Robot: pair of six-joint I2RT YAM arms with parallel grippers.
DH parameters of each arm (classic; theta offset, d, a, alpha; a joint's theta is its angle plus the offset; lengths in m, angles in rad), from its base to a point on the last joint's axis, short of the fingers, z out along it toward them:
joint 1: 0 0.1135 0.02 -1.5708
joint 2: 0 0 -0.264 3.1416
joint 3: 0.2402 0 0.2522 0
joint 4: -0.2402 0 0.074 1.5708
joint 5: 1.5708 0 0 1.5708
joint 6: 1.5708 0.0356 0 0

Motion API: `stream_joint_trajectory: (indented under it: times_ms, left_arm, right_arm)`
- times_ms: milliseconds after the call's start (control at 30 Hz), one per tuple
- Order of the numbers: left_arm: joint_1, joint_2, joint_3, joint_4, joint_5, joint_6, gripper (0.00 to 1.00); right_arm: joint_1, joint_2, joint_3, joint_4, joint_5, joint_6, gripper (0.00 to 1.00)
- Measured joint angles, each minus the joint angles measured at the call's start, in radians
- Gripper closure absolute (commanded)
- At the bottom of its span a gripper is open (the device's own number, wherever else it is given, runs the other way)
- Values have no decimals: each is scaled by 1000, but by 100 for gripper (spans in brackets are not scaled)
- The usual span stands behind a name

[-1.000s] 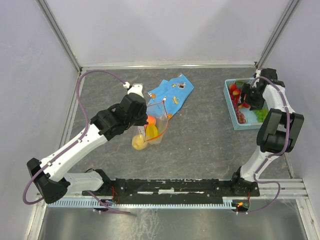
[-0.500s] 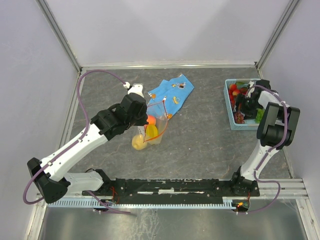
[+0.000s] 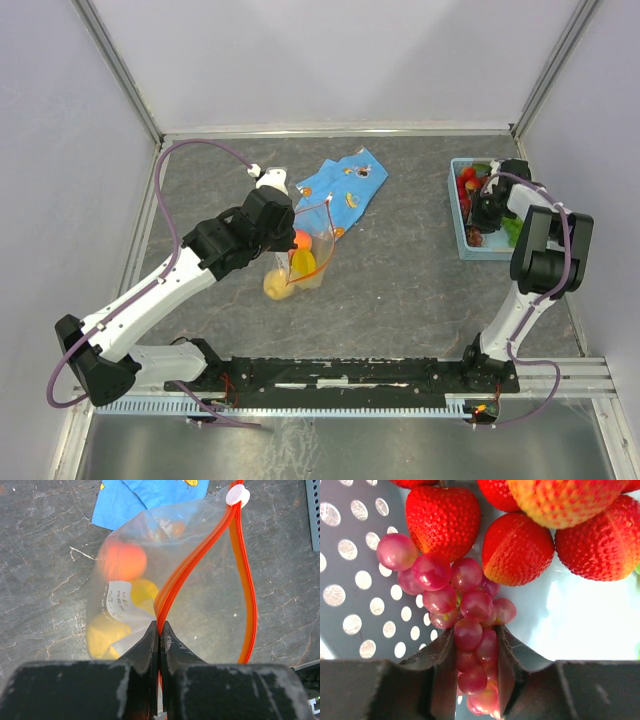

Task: Place the food in the zip-top bag and seal the zipper
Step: Pick up the fake fruit from the bin.

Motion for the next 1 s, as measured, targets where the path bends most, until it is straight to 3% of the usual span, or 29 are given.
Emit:
stream_joint_trajectory:
  times_ms: [400, 833, 1000]
  left_arm:
    - [0, -4, 0, 0, -3, 0, 97]
    - [0, -4, 0, 1, -1, 0, 97]
    - [0, -4, 0, 11, 1, 2, 97]
  right_arm:
    - [8, -159, -33, -41, 22, 43, 89]
    - [21, -368, -32, -131, 23, 129, 92]
    - [91, -437, 0, -209, 14, 183, 91]
